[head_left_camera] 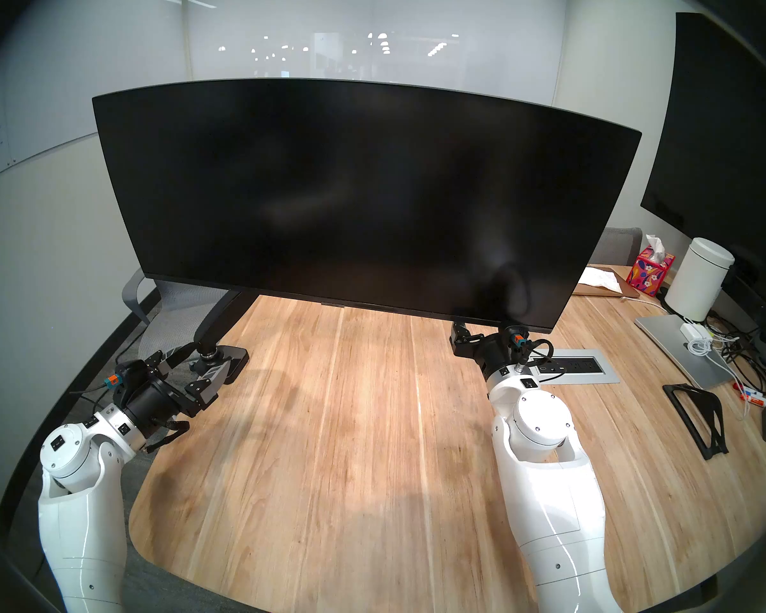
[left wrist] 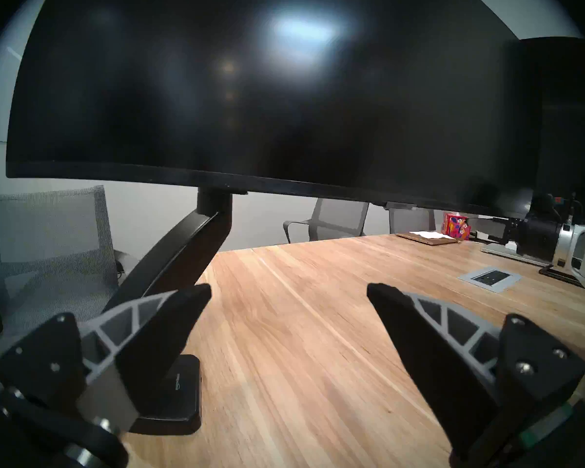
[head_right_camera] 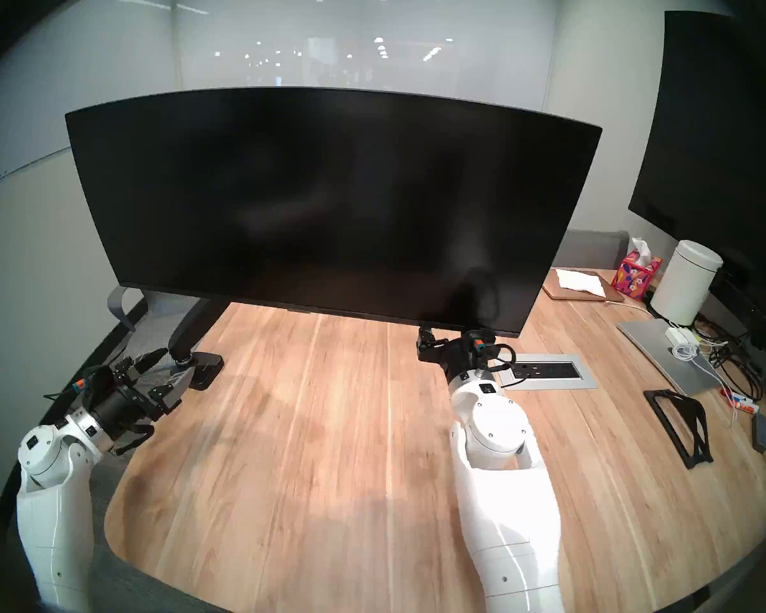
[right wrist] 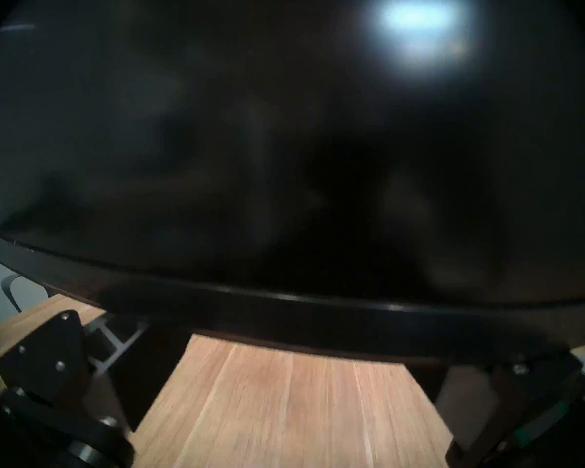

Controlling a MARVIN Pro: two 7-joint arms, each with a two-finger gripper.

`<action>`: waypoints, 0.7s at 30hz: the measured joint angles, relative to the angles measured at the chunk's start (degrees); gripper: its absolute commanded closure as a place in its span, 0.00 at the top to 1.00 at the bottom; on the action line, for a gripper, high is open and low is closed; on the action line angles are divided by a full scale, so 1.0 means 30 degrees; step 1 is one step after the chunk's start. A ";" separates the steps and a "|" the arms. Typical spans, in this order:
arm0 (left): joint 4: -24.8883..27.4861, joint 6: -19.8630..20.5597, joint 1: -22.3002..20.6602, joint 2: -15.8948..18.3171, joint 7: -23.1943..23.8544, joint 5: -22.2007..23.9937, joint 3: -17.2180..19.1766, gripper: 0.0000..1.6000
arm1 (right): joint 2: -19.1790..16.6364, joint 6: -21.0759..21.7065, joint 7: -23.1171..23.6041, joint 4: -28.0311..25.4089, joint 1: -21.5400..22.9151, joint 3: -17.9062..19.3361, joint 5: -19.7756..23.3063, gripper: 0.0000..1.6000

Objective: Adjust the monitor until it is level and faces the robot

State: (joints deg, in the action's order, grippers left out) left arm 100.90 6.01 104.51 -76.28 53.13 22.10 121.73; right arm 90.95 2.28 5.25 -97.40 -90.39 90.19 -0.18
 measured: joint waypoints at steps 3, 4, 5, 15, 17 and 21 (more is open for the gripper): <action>-0.0001 0.0000 -0.0001 0.0000 0.0000 0.0000 0.0000 1.00 | -0.0034 0.0066 0.0000 -0.0044 0.0035 0.0010 -0.0015 1.00; -0.0001 0.0000 -0.0002 0.0000 0.0000 0.0000 0.0000 1.00 | -0.0051 0.0092 0.0000 -0.0065 0.0049 0.0010 -0.0023 1.00; -0.0001 -0.0001 -0.0002 0.0000 0.0000 0.0000 0.0000 1.00 | -0.0058 0.0105 0.0000 -0.0071 0.0055 0.0010 -0.0026 1.00; -0.0003 -0.0002 -0.0005 0.0000 0.0001 0.0000 0.0000 1.00 | -0.0172 0.0307 0.0055 -0.0150 0.0098 -0.0009 -0.0062 1.00; -0.0004 -0.0002 -0.0006 0.0000 0.0001 0.0000 0.0000 1.00 | -0.0200 0.0357 0.0073 -0.0173 0.0112 -0.0009 -0.0065 1.00; -0.0006 -0.0002 -0.0008 0.0000 0.0001 0.0000 0.0000 1.00 | -0.0237 0.0423 0.0100 -0.0206 0.0133 -0.0009 -0.0069 1.00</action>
State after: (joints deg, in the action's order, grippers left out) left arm 100.88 6.00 104.49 -76.28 53.13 22.10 121.73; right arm 90.24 3.55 5.55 -98.02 -89.99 90.16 -0.39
